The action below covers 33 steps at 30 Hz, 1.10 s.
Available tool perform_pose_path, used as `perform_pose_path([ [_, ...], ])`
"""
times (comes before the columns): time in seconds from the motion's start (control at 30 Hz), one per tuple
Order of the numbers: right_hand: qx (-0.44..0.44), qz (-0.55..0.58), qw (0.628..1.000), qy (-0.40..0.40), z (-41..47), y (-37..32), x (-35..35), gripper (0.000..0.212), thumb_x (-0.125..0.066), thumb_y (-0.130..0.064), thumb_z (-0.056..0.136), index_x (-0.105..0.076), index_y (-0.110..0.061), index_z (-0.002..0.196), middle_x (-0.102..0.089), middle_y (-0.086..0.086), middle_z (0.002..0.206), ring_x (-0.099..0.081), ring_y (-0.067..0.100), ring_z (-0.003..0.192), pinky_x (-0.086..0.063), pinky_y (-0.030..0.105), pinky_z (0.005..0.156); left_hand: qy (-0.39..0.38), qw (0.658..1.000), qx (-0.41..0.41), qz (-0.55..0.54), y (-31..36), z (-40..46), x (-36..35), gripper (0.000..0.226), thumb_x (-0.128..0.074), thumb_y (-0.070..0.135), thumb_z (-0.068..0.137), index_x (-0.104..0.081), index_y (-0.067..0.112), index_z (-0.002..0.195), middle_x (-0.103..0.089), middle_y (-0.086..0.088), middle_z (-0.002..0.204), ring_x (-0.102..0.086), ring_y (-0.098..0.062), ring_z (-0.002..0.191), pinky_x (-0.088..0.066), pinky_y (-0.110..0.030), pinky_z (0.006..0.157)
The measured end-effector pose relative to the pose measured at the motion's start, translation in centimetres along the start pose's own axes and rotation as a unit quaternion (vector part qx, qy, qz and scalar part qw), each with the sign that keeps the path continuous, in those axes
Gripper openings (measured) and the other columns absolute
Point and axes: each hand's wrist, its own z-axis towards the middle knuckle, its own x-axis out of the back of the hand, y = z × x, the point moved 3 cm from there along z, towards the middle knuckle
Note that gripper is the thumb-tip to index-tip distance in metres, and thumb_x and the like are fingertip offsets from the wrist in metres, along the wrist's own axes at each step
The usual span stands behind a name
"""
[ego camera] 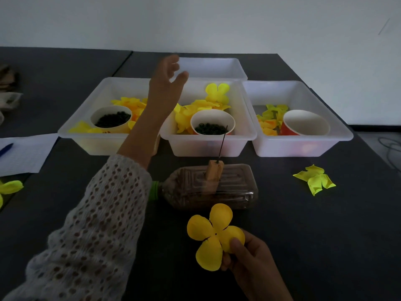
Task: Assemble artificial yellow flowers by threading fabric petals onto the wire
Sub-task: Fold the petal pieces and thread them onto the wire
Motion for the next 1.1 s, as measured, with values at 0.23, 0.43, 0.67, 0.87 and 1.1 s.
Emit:
perform_pose_path([
  [0.23, 0.057, -0.064, 0.996, 0.03, -0.2, 0.1, -0.3, 0.066, -0.092, -0.058, 0.037, -0.077, -0.011, 0.082, -0.052, 0.01, 0.056, -0.05, 0.015, 0.047, -0.046, 0.025, 0.047, -0.33, 0.941, -0.076, -0.001, 6.8, -12.9, 3.1, 0.029, -0.051, 0.027, 0.094, -0.062, 0.016, 0.119, -0.068, 0.002, 0.108, -0.064, -0.006, 0.103, -0.048, -0.021, 0.088],
  [0.43, 0.148, -0.136, 0.978, 0.062, -0.6, -0.6, -2.1, 0.047, -0.068, -0.051, 0.075, -0.071, -0.006, 0.087, -0.054, 0.041, 0.087, -0.051, 0.038, 0.078, -0.042, 0.051, 0.07, -0.523, 0.829, -0.022, 0.197, 5.4, -21.9, 4.2, 0.03, -0.059, 0.049, 0.088, -0.057, 0.046, 0.118, -0.053, 0.028, 0.114, -0.05, 0.012, 0.106, -0.046, -0.012, 0.085],
  [0.67, 0.214, -0.201, 0.955, 0.048, -0.5, -1.9, -4.8, 0.07, -0.069, -0.074, 0.063, -0.065, -0.005, 0.074, -0.06, 0.027, 0.074, -0.057, 0.031, 0.07, -0.051, 0.041, 0.064, -0.329, 0.93, 0.025, 0.164, 4.8, -25.1, 4.8, 0.031, -0.058, 0.059, 0.069, -0.058, 0.042, 0.095, -0.058, 0.023, 0.097, -0.052, 0.009, 0.095, -0.047, -0.013, 0.075],
  [0.87, 0.226, -0.23, 0.945, 0.055, -0.6, -2.5, -5.2, 0.079, -0.066, -0.079, 0.059, -0.064, -0.002, 0.075, -0.059, 0.028, 0.072, -0.055, 0.035, 0.066, -0.05, 0.047, 0.065, -0.226, 0.969, 0.047, 0.089, 4.0, -26.0, 4.5, 0.013, -0.059, 0.048, 0.079, -0.063, 0.036, 0.082, -0.063, 0.025, 0.092, -0.061, 0.004, 0.082, -0.049, -0.011, 0.068],
  [1.1, 0.242, -0.235, 0.934, 0.114, -1.5, -1.9, -3.4, 0.062, -0.063, -0.059, 0.07, -0.053, 0.002, 0.07, -0.049, 0.023, 0.067, -0.049, 0.023, 0.061, -0.046, 0.037, 0.057, -0.033, 0.983, 0.169, -0.062, 0.9, -22.6, 6.2, 0.012, -0.06, 0.027, 0.091, -0.065, 0.034, 0.083, -0.072, 0.015, 0.081, -0.068, -0.003, 0.078, -0.055, -0.019, 0.065],
])
